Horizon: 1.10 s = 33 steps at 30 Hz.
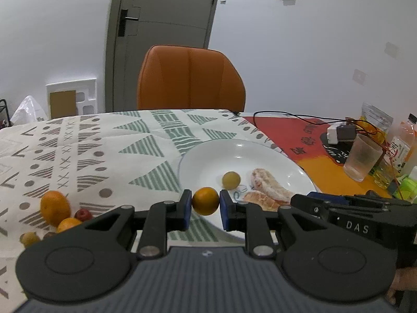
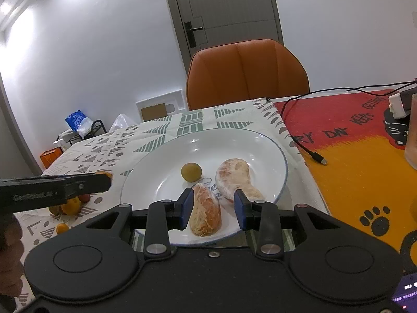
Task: Organize fruits
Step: 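Open the right gripper over the plate while the left gripper releases the mandarin there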
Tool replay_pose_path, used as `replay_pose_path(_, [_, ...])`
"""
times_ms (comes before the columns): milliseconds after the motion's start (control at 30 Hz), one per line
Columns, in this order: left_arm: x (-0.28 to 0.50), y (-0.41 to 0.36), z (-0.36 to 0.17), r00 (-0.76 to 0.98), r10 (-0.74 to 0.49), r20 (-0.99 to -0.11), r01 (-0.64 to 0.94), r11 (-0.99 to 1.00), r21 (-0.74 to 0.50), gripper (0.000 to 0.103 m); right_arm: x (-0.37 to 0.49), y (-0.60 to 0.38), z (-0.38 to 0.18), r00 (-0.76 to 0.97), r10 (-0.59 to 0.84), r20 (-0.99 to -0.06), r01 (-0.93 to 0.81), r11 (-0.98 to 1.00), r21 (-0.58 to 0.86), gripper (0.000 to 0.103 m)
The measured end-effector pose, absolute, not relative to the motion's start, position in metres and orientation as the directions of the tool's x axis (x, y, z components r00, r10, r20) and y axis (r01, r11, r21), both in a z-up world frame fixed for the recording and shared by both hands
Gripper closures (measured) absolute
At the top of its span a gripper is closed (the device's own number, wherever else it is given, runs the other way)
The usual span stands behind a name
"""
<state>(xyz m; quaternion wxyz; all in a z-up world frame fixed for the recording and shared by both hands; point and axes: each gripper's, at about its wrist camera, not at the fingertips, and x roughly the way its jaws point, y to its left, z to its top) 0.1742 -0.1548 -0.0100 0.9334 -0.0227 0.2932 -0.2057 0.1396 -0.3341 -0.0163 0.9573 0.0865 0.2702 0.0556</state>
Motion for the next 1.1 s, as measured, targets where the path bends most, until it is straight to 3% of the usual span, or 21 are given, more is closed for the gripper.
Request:
replay_pose_path(233, [0.178,-0.168,-0.005,0.74,-0.416,-0.529,0.393,0.905,-0.163,0.081,0.136,-0.336,-0.016,0.85,0.157,-0.503,-0.059,0.977,0.205,0.068])
replay_pose_path(500, [0.178,-0.16,-0.01,0.745,-0.373,-0.553,0.357,0.923,-0.14,0.067,0.138,-0.332,-0.021,0.843,0.178,-0.508,-0.072,0.972,0.222,0.066])
replay_pose_path(667, [0.175,-0.146,-0.01,0.763,-0.333,-0.554,0.314,0.94,-0.132,0.046,0.139,-0.327,-0.023,0.84,0.193,-0.507,-0.081,0.969,0.235,0.063])
replay_pose_path(833, [0.171,-0.136,-0.008,0.781,-0.302,-0.546,0.286,0.951,-0.116,0.032,0.139,-0.323,-0.022,0.841,0.203,-0.501,-0.09,0.967,0.24,0.057])
replay_pose_path(1100, [0.165,-0.116,-0.008,0.795,-0.258,-0.549,0.236,0.965,-0.112,0.028,0.14,-0.31,-0.022,0.835,0.238,-0.496,-0.126,0.96,0.249,0.045])
